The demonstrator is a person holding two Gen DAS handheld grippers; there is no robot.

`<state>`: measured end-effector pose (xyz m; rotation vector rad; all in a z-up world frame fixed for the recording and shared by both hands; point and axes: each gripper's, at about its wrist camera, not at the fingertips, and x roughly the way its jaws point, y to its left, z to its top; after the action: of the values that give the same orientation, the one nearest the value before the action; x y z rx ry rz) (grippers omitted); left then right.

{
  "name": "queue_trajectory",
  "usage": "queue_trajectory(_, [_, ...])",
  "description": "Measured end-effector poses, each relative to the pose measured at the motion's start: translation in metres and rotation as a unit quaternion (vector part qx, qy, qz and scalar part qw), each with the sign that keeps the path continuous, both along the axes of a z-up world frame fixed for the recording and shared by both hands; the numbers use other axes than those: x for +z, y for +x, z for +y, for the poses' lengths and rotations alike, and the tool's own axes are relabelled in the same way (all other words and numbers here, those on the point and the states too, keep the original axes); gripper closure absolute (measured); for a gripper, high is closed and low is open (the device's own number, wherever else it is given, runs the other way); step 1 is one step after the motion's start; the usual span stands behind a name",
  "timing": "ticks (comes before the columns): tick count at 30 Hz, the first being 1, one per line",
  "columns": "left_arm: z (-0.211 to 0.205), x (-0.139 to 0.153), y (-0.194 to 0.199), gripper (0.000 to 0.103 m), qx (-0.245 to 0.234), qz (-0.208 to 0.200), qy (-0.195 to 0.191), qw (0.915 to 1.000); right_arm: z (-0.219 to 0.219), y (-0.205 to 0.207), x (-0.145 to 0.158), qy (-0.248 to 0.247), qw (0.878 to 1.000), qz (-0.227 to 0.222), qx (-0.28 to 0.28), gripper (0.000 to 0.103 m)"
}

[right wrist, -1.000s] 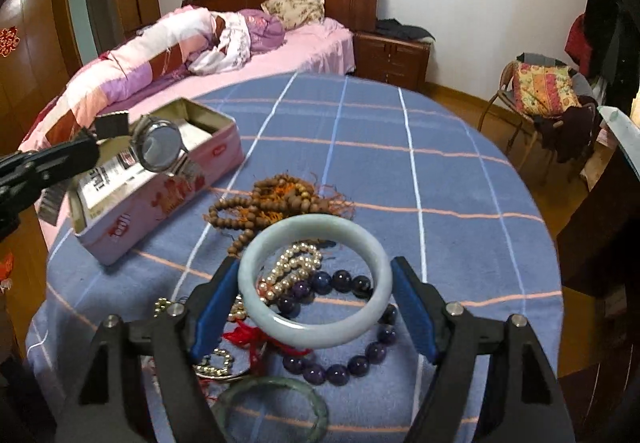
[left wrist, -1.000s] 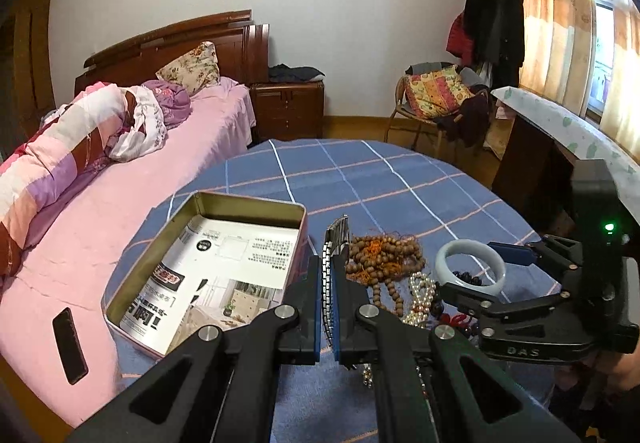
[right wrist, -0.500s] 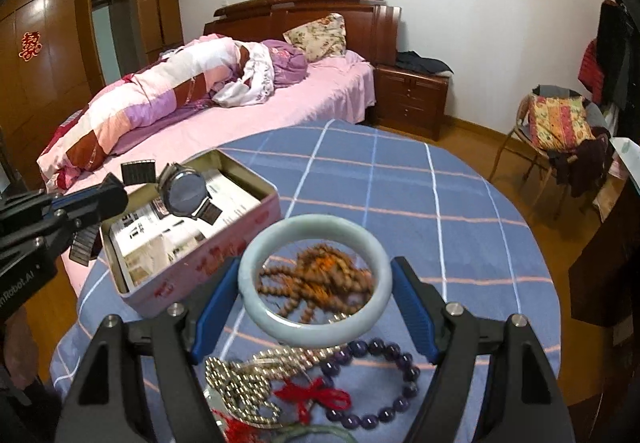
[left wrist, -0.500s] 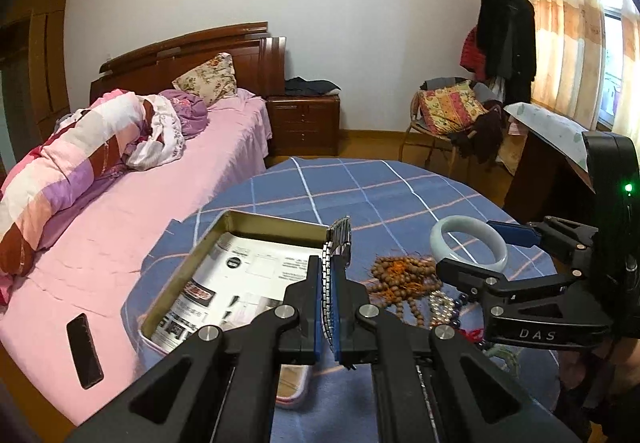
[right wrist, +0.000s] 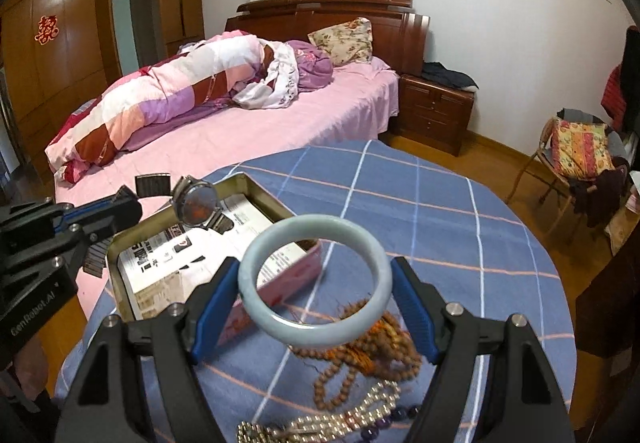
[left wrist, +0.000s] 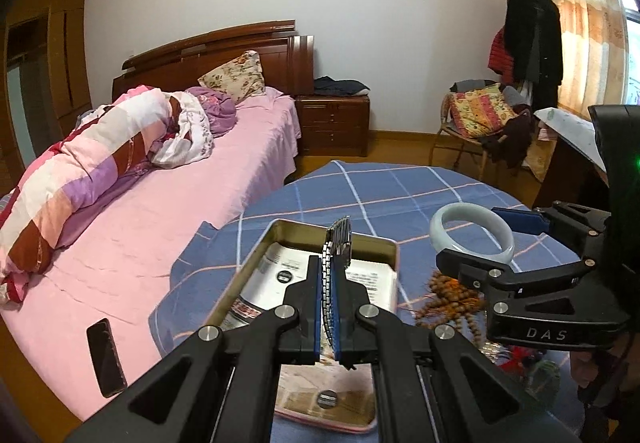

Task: Organize jewelry
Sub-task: 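Lower watch and bangle into the pink tin and open both tools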

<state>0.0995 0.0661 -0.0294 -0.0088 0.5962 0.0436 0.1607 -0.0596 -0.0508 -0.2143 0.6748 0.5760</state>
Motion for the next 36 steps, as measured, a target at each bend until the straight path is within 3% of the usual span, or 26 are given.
queue_trajectory(17, [0.034,-0.025,0.031,0.101,0.032,0.03,0.001,0.999,0.044,0.019,-0.022,-0.001,1.0,0.009,0.03,0.025])
queue_trajectory(36, [0.042,-0.049,0.053,0.101,0.041,0.061,0.01,0.9972,0.073,0.033,-0.05,-0.03,0.998,0.033,0.047,0.025])
